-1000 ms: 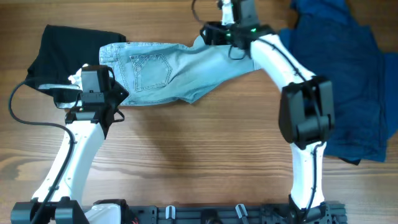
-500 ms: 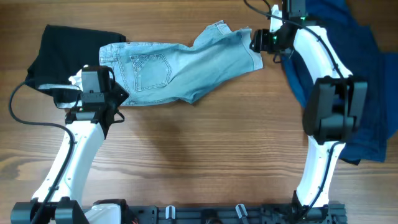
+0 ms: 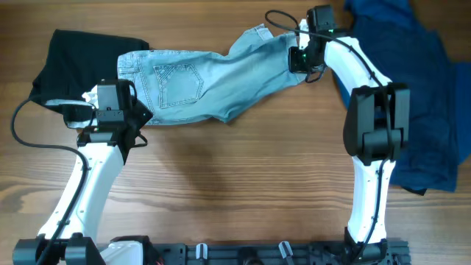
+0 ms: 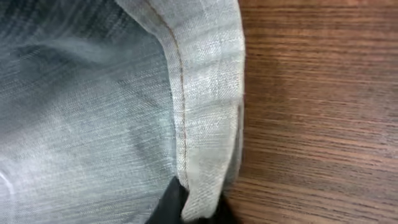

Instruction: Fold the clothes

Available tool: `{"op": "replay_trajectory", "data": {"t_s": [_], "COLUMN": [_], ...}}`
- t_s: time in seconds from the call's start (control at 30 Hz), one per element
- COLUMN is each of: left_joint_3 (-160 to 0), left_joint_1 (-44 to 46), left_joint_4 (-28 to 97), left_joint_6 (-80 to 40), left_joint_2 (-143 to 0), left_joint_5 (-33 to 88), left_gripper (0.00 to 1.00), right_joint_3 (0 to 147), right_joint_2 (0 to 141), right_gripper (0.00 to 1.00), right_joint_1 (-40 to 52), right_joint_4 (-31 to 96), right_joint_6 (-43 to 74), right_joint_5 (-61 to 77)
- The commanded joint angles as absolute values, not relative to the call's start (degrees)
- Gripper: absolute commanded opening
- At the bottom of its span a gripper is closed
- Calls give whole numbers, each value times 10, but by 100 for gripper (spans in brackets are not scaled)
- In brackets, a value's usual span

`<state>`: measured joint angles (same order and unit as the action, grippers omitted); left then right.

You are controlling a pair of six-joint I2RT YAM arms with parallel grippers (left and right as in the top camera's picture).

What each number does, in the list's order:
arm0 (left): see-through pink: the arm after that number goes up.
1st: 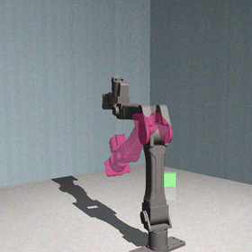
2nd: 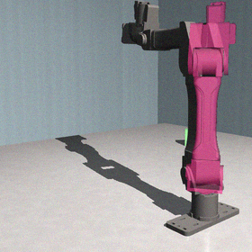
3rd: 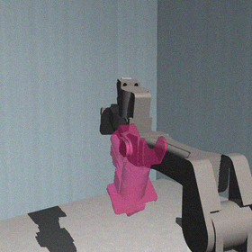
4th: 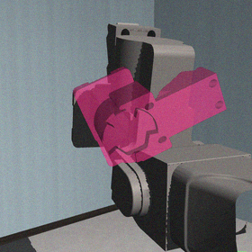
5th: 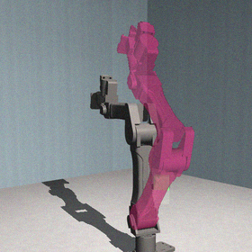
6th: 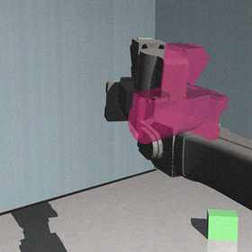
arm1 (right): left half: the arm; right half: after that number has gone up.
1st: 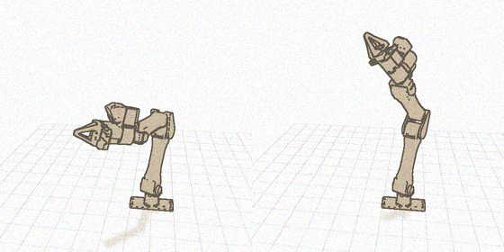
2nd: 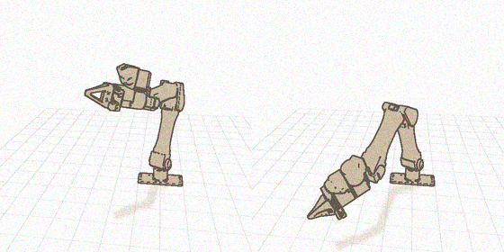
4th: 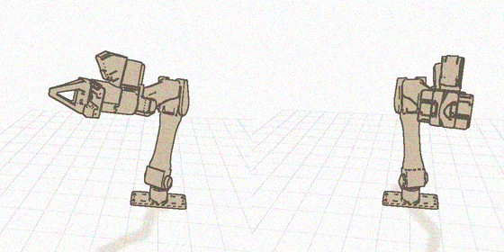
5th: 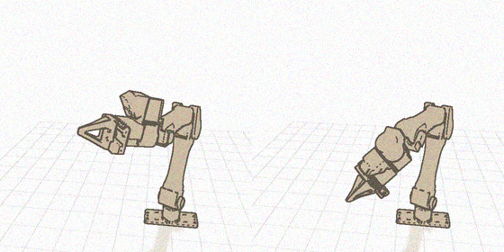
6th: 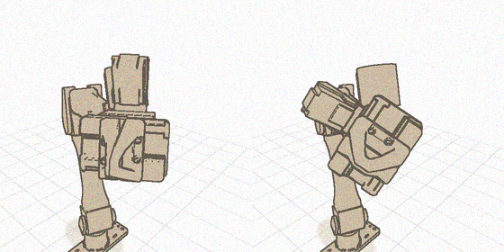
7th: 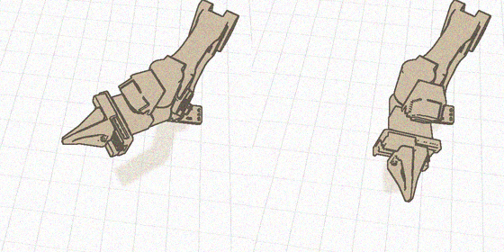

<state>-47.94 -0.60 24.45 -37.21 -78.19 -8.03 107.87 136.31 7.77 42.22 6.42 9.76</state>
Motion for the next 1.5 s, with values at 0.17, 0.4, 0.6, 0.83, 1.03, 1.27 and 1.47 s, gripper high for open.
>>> {"op": "replay_trajectory", "data": {"t_s": [0.17,0.4,0.6,0.83,1.03,1.27,1.47], "left_joint_3": [-481,-481,-481,-481,-481,-481,-481], "left_joint_1": [-5,-5,39,42,42,43,43], "left_joint_4": [245,226,14,-106,-133,-124,-120], "left_joint_6": [-378,-377,-270,-222,-229,-229,-229], "left_joint_2": [-776,-779,-842,-1034,-1077,-1077,-1077], "left_joint_5": [-80,-48,39,56,3,6,6], "left_gripper": [4,4,10,8,4,4,4], "right_joint_3": [1074,1074,1073,1074,1073,1074,1074], "right_joint_2": [1326,1216,1205,1197,1172,1171,1171], "right_gripper": [4,4,4,4,4,4,4], "right_joint_1": [19,-15,-15,-15,-8,119,135], "right_joint_4": [525,633,694,702,662,544,529], "right_joint_6": [111,99,83,30,17,97,122], "right_joint_5": [98,99,117,170,250,234,218]}}
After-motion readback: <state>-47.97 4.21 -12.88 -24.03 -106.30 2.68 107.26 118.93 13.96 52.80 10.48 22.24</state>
